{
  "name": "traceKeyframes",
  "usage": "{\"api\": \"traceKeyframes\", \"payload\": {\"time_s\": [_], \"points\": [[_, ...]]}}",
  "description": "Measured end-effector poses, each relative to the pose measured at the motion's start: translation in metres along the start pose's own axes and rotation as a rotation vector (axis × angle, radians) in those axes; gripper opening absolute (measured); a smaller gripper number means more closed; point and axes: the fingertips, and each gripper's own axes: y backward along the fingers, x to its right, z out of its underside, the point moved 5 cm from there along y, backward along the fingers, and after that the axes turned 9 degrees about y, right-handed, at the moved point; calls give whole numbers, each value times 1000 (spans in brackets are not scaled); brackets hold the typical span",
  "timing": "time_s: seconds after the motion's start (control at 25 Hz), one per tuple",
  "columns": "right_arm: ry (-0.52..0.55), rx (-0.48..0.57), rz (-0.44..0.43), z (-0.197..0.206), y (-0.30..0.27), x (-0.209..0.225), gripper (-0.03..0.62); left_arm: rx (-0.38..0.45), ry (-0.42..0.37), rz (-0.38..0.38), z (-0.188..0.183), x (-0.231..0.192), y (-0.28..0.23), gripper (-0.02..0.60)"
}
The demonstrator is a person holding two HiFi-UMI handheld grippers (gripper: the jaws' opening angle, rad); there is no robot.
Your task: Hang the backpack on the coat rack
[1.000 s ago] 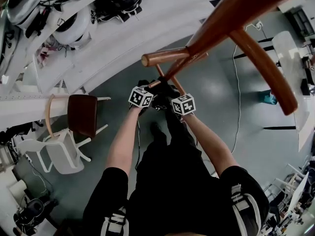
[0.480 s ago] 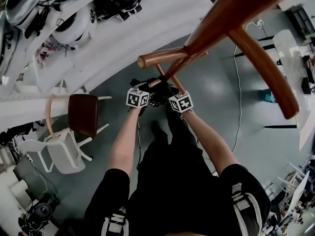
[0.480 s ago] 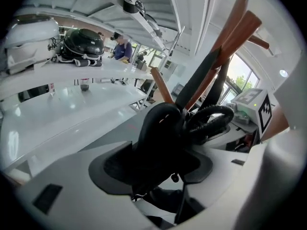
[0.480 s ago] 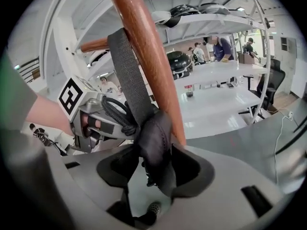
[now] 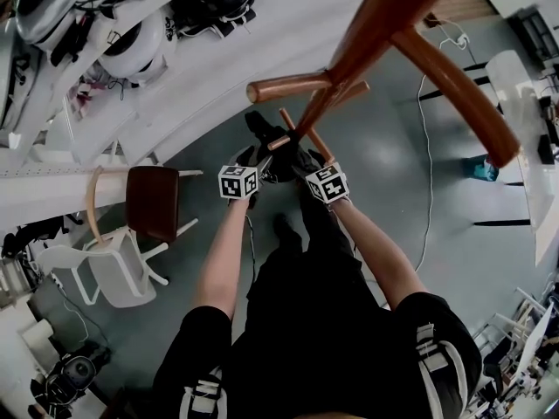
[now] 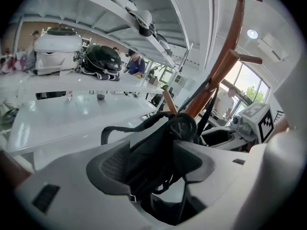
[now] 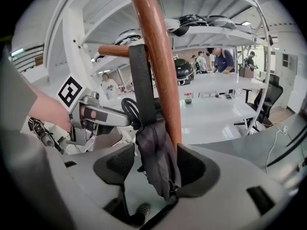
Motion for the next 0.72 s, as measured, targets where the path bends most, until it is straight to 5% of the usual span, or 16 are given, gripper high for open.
{"api": "traceKeyframes", "payload": {"time_s": [0.24,0.52,0.72], "points": [[19,61,-4,-1,28,-17,295,34,1,22,18,9,42,273],[81,150,1,2,85,-44,119,83,-67,71,42,41,104,265],[172,196,0,2,124,-69,17,173,-58,107,51,63,157,89]]}}
